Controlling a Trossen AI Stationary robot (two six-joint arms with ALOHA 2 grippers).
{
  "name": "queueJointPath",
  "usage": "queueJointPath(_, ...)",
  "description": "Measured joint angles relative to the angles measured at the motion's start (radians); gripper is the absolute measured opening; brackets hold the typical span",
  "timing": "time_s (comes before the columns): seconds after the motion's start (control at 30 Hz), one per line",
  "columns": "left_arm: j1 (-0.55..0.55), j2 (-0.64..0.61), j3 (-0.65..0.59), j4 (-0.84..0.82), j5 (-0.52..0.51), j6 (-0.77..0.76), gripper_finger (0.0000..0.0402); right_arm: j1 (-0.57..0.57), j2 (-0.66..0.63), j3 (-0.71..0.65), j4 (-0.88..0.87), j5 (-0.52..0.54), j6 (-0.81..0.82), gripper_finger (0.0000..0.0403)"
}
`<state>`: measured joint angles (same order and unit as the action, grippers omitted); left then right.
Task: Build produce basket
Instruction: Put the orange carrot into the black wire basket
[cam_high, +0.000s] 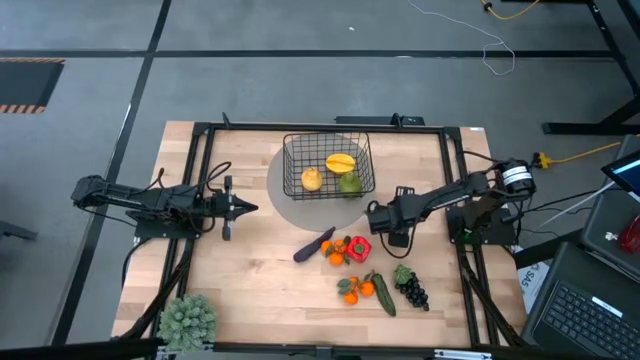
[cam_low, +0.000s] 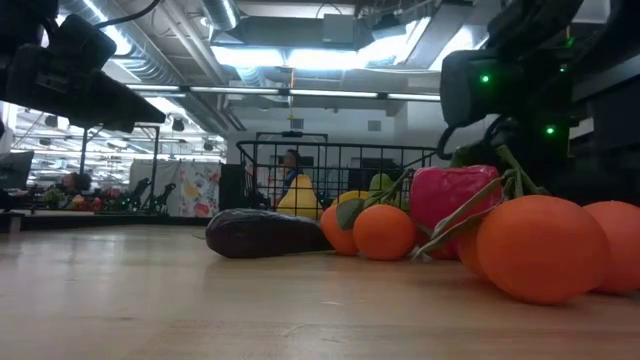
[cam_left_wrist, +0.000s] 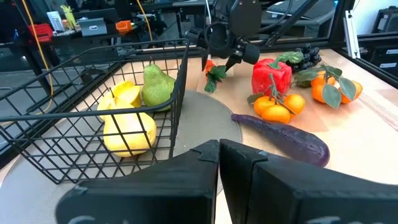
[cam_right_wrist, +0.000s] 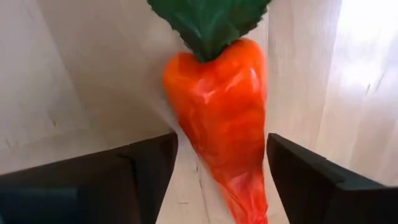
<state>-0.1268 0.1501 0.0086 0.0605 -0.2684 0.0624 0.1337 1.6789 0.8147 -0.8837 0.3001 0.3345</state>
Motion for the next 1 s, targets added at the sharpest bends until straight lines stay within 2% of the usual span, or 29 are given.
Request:
queueJointPath(0.13,0.0,0.0,0.0,0.0,0.0,0.0,0.0004,0.0,0.006,0.033,-0.015,-0.019,0.0,0.0202)
queueJointPath(0.37,0.0,0.0,0.0,0.0,0.0,0.0,0.0004,0.003,0.009,0.071,-0.029,-0.091,0.078,0.0069)
queueJointPath(0.4,0.0,0.0,0.0,0.0,0.0,0.0,0.0004,0.004,0.009,0.074,-0.039,-0.104,0.086,0.0061)
queueJointPath(0.57,0.0,0.0,0.0,0.0,0.0,0.0,0.0004,0.035,0.009,0.132,-0.184,-0.084,0.141,0.0061)
queueJointPath(0.67,0.0,0.0,0.0,0.0,0.0,0.0,0.0004,0.048,0.009,0.219,-0.362,-0.046,0.201,0.0061)
queueJointPath(0.83,0.0,0.0,0.0,0.0,0.0,0.0,0.0004,0.095,0.009,0.419,-0.593,-0.095,0.221,0.0061)
queueJointPath(1.0,0.0,0.0,0.0,0.0,0.0,0.0,0.0004,0.135,0.008,0.635,-0.625,-0.139,0.162,0.0061)
